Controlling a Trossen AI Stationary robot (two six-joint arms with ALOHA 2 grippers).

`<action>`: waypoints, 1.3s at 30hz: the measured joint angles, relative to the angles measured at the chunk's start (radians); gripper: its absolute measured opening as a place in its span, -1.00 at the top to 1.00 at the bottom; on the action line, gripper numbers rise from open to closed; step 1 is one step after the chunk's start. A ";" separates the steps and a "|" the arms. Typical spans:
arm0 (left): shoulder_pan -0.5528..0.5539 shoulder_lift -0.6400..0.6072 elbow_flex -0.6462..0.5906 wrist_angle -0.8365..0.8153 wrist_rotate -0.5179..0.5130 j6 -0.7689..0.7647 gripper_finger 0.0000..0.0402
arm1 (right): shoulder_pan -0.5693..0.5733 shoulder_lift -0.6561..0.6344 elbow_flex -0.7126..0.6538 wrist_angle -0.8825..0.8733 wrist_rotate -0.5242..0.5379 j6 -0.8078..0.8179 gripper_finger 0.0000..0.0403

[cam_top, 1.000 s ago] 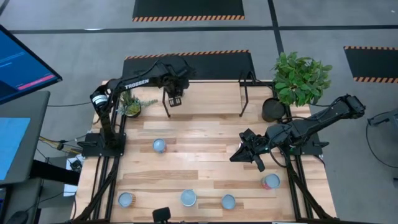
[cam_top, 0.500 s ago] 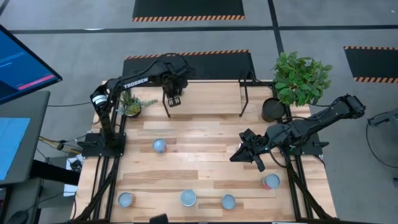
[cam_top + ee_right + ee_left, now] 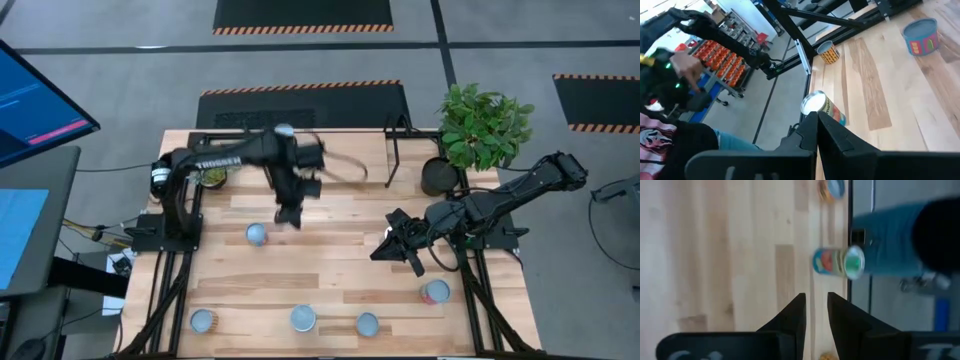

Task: Pick and place cans onto a shelf
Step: Put the canned tomatoes on the shelf

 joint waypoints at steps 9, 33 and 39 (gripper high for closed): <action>-0.295 0.002 -0.009 0.101 -0.282 -0.225 0.67 | 0.000 0.000 0.000 -0.001 0.000 0.000 0.84; -0.699 0.080 -0.008 0.270 -0.837 -0.886 0.29 | 0.063 0.000 0.000 -0.106 -0.006 0.017 0.84; -0.709 0.175 -0.009 0.268 -0.733 -0.907 0.22 | 0.092 0.000 0.000 -0.111 -0.006 0.017 0.84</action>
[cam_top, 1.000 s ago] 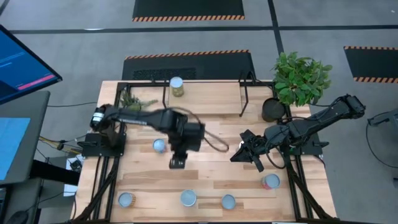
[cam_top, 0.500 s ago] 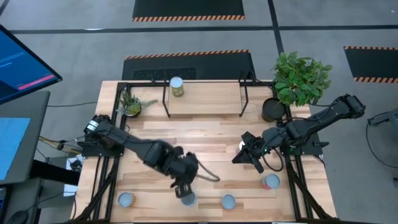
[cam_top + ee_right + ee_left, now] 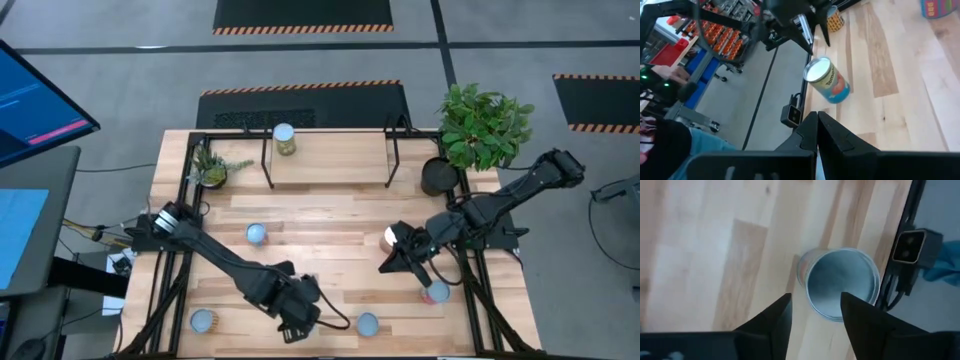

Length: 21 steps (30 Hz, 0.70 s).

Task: Pick and place cans onto a shelf
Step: Put the canned tomatoes on the shelf

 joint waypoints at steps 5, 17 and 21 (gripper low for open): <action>0.000 0.040 0.000 -0.004 0.016 -0.041 0.21 | 0.018 0.000 0.000 0.000 0.000 0.000 0.84; 0.000 0.057 0.001 -0.040 -0.036 -0.065 0.21 | 0.024 0.000 0.000 -0.002 0.003 -0.001 0.84; 0.000 0.068 0.003 -0.044 -0.035 -0.050 0.21 | 0.024 0.000 0.000 -0.006 0.002 -0.001 0.84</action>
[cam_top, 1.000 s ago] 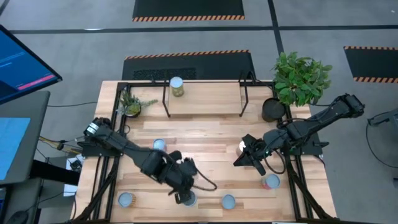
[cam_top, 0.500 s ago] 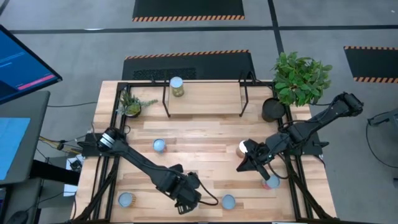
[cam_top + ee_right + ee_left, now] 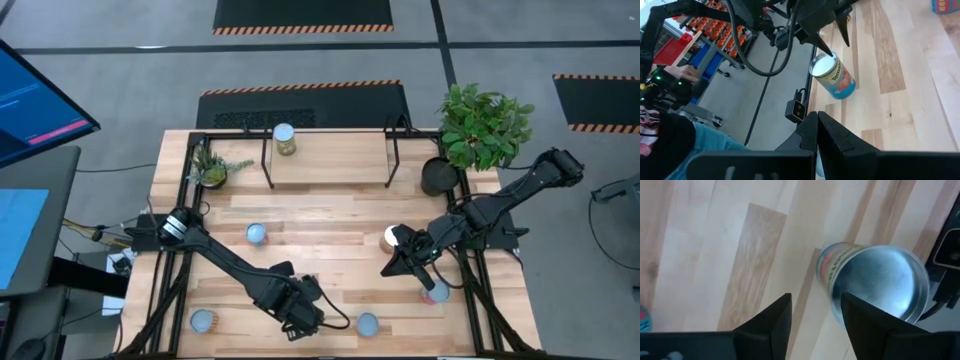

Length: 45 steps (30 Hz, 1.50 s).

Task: Pick and place cans onto a shelf
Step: Put the canned tomatoes on the shelf

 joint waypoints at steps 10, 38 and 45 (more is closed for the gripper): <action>0.004 0.003 -0.001 -0.012 0.009 0.003 0.21 | 0.005 0.000 0.000 -0.021 0.000 0.018 0.84; 0.076 -0.019 0.117 -0.116 0.047 0.195 1.00 | 0.005 0.000 0.000 -0.023 0.000 0.020 0.84; 0.199 -0.020 0.244 -0.356 -0.043 0.389 1.00 | 0.005 0.000 0.000 -0.018 0.000 0.022 0.84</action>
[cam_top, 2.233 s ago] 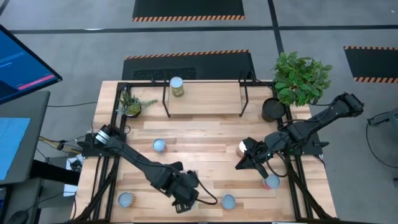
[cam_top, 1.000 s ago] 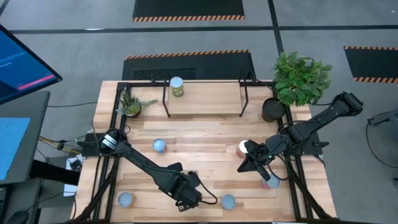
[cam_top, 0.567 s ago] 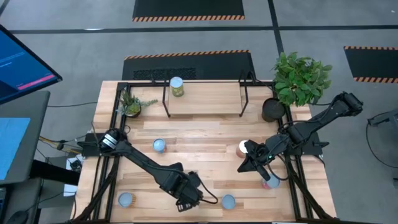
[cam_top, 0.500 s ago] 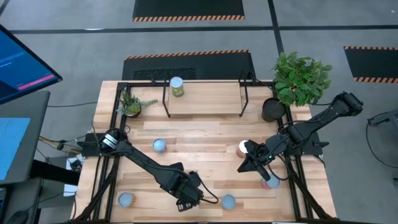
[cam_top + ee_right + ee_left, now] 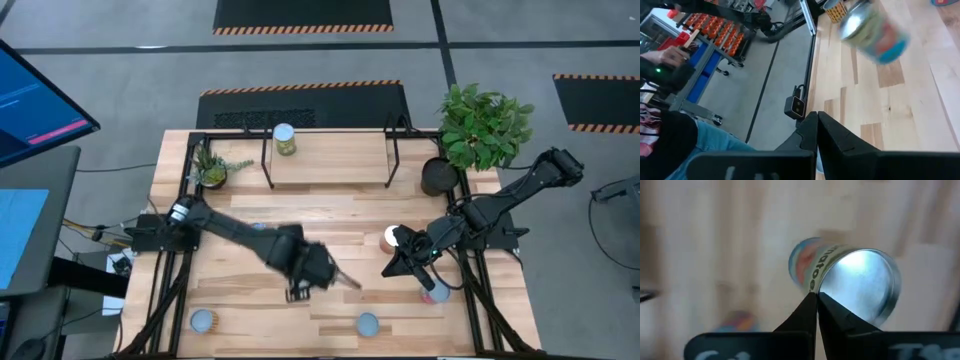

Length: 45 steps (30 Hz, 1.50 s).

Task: Pick and place cans onto a shelf
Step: Put the canned tomatoes on the shelf

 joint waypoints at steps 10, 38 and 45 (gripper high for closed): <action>0.278 -0.014 0.070 -0.035 -0.036 0.315 1.00 | 0.000 0.000 0.000 0.001 -0.001 0.079 0.84; 0.807 -0.013 0.081 -0.035 -0.002 0.746 1.00 | -0.011 0.000 0.000 0.122 0.105 0.109 0.84; 0.853 -0.013 0.081 -0.035 0.026 0.774 1.00 | -0.011 0.000 0.000 0.156 0.187 0.110 0.84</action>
